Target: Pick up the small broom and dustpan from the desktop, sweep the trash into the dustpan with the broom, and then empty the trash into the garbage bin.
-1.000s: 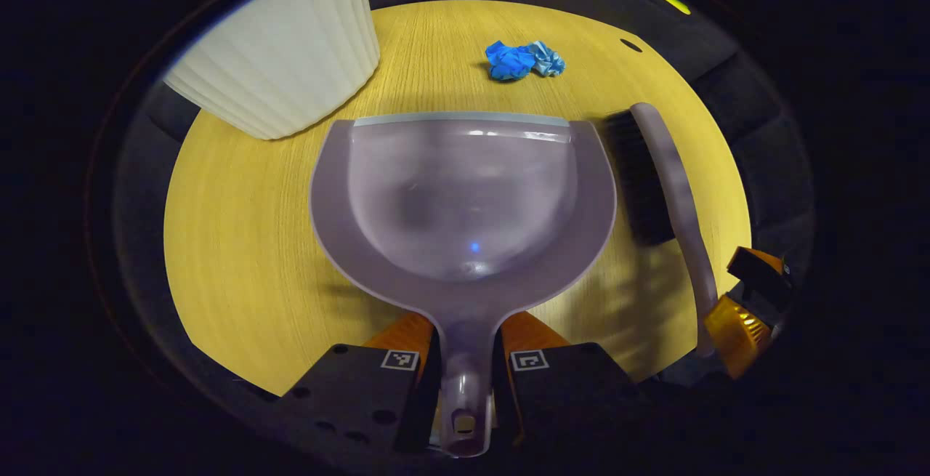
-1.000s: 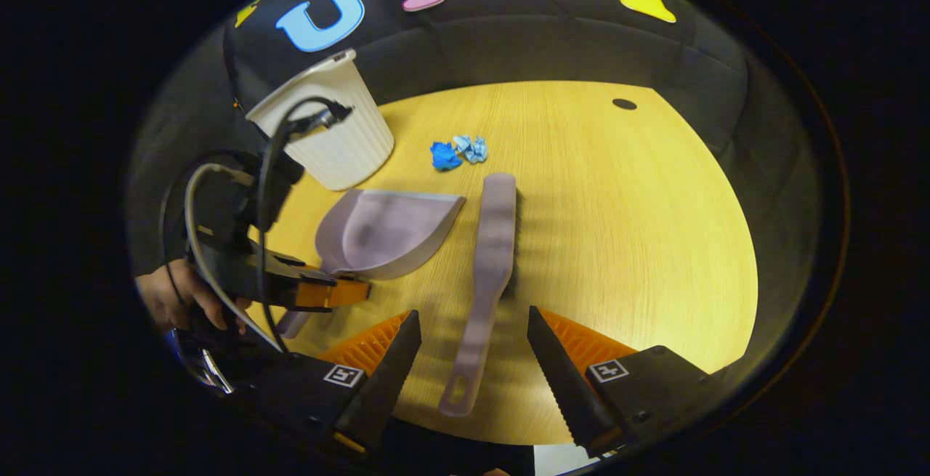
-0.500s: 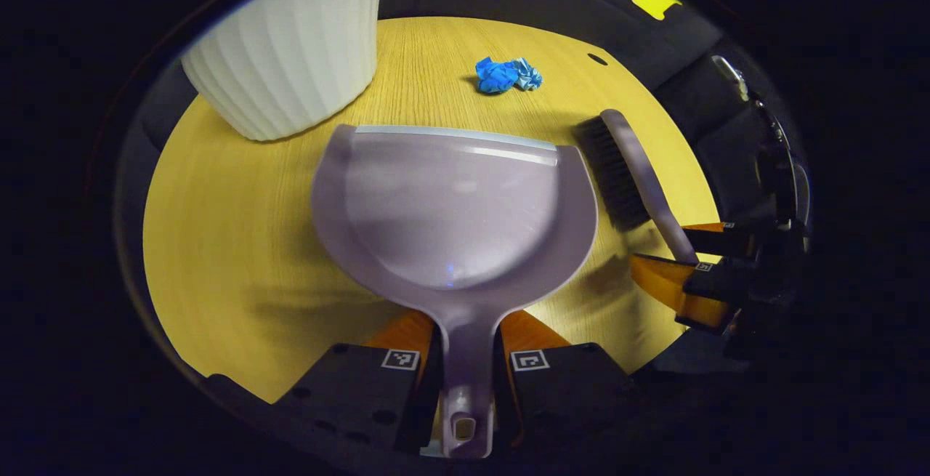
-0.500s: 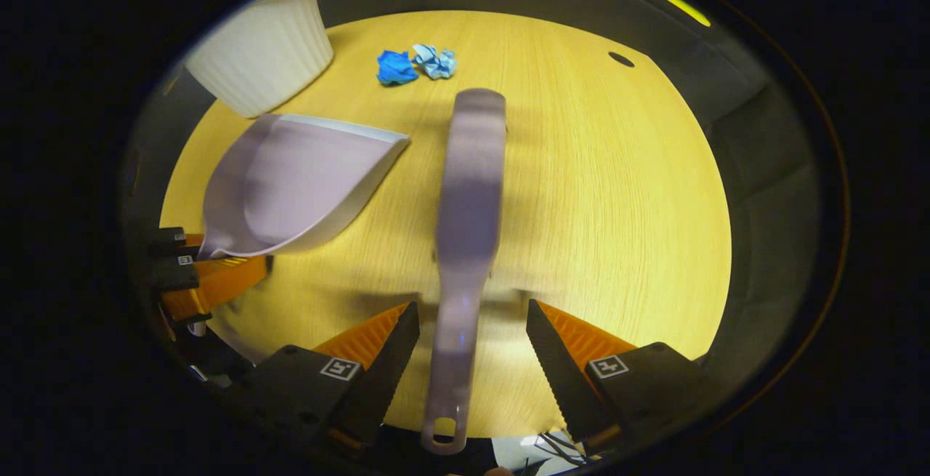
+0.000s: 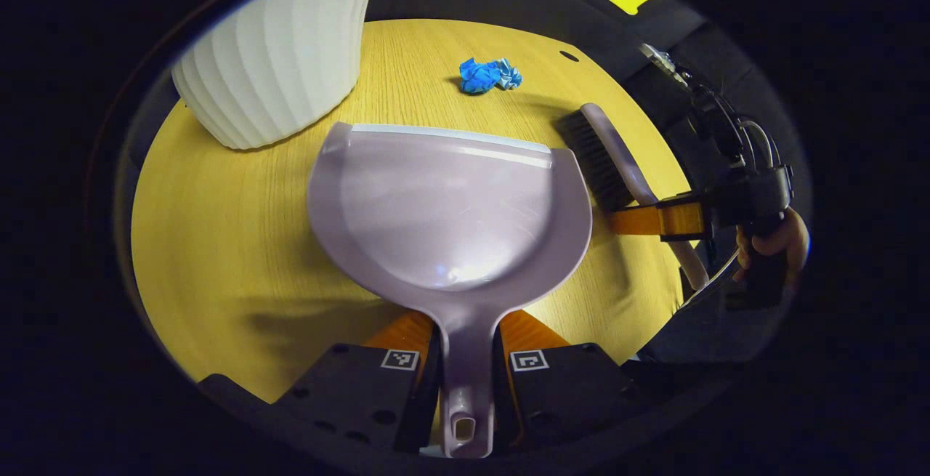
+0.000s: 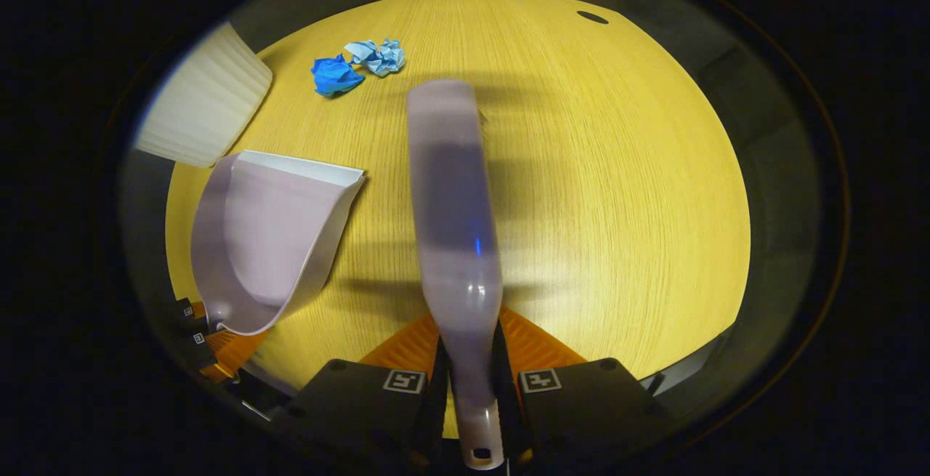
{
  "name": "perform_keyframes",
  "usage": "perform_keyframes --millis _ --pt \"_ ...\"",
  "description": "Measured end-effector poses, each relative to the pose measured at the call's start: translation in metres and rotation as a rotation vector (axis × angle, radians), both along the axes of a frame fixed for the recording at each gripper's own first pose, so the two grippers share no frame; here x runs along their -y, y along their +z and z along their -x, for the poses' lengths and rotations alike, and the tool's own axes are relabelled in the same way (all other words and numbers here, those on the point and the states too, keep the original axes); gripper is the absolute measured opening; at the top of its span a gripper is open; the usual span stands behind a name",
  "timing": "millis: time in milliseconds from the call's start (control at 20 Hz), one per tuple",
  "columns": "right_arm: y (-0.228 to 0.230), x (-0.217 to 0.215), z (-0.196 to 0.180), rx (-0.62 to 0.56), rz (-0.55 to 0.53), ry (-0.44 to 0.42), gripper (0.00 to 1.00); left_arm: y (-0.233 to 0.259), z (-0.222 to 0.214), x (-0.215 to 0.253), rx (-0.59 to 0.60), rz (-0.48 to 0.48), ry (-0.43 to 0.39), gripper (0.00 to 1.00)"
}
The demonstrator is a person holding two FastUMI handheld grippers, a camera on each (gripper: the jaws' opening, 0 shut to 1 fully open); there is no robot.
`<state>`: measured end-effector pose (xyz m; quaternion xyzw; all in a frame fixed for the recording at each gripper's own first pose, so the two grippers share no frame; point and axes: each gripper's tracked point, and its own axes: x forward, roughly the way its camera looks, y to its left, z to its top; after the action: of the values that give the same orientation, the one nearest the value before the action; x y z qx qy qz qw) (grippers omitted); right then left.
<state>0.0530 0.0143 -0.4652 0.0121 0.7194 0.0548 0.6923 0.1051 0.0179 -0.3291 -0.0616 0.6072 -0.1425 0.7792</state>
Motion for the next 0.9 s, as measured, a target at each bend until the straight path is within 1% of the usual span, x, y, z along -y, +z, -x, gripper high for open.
perform_keyframes --millis 50,150,200,250,350,450,550,600,750,850,900 --pt "0.000 -0.001 -0.001 -0.010 -0.014 -0.003 0.27 0.001 -0.001 -0.001 0.000 0.001 0.001 0.30" --pt "0.001 -0.003 -0.003 -0.046 -0.048 0.003 0.28 0.001 -0.005 0.002 -0.010 -0.004 0.008 0.30" --pt "0.001 0.001 -0.008 -0.048 -0.044 0.013 0.28 0.003 -0.005 0.001 -0.015 -0.010 0.005 0.29" --pt "0.000 0.005 -0.016 -0.044 -0.039 0.033 0.28 0.003 -0.006 0.001 -0.019 -0.019 -0.007 0.29" --pt "-0.001 0.019 -0.037 -0.037 -0.021 0.104 0.28 0.002 -0.010 -0.007 -0.024 -0.044 -0.048 0.29" --pt "-0.005 0.031 -0.069 -0.021 0.008 0.160 0.28 0.004 -0.015 -0.015 -0.036 -0.057 -0.092 0.30" --pt "-0.009 0.034 -0.107 0.002 0.011 0.184 0.28 0.009 -0.021 -0.022 -0.050 -0.075 -0.151 0.29" --pt "-0.012 0.032 -0.125 0.004 0.011 0.197 0.28 0.008 -0.027 -0.027 -0.056 -0.094 -0.189 0.30" --pt "-0.027 0.026 -0.175 0.036 0.028 0.275 0.28 0.012 -0.048 -0.038 -0.059 -0.154 -0.303 0.29" --pt "-0.035 0.022 -0.202 0.055 0.044 0.335 0.27 0.016 -0.059 -0.044 -0.059 -0.165 -0.351 0.29" --pt "-0.035 0.015 -0.213 0.060 0.031 0.349 0.27 0.016 -0.064 -0.045 -0.065 -0.164 -0.368 0.30"
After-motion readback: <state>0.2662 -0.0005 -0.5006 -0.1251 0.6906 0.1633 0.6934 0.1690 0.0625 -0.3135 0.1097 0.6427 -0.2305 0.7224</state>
